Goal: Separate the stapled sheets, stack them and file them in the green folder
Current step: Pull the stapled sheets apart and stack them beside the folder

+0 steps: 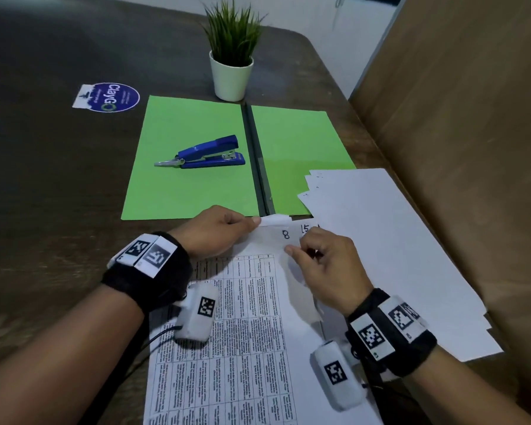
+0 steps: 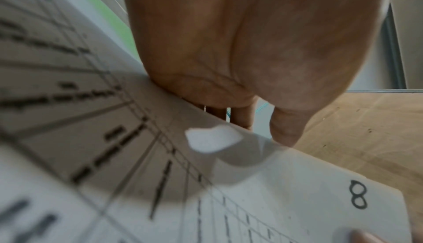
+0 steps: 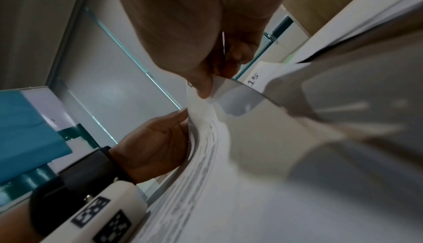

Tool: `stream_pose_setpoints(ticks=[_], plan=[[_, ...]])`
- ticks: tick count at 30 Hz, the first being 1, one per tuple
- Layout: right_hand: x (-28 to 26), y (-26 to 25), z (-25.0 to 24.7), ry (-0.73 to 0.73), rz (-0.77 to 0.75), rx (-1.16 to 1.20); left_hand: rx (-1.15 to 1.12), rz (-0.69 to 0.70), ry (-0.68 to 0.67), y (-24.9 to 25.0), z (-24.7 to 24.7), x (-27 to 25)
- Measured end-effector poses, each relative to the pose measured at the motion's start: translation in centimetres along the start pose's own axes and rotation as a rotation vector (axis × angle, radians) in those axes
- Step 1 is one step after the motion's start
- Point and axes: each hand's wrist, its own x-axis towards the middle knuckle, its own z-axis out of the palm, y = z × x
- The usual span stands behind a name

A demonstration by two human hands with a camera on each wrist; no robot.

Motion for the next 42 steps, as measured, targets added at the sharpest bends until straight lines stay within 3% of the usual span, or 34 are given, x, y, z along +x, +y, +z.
stream_pose_setpoints(ticks=[8, 18, 27, 34, 42], plan=[[-1.6, 0.2, -0.5, -0.013, 0.243, 0.351, 0.082, 0.044, -0.028, -0.3, -0.6, 0.3], [-1.1, -0.7, -0.3, 0.020, 0.356, 0.465, 0.063, 0.021, -0.049, -0.1, -0.7, 0.1], [0.6, -0.6, 1.1, 0.003, 0.164, 0.056, 0.015, 0.026, -0.062, -0.2, -0.7, 0.2], [-1.0, -1.1, -0.5, 0.086, 0.198, 0.228, 0.019, 0.025, -0.066, -0.5, -0.7, 0.4], [-2.0, -1.2, -1.2, -0.138, 0.103, 0.125, 0.020, 0.039, -0.052, -0.6, -0.6, 0.5]])
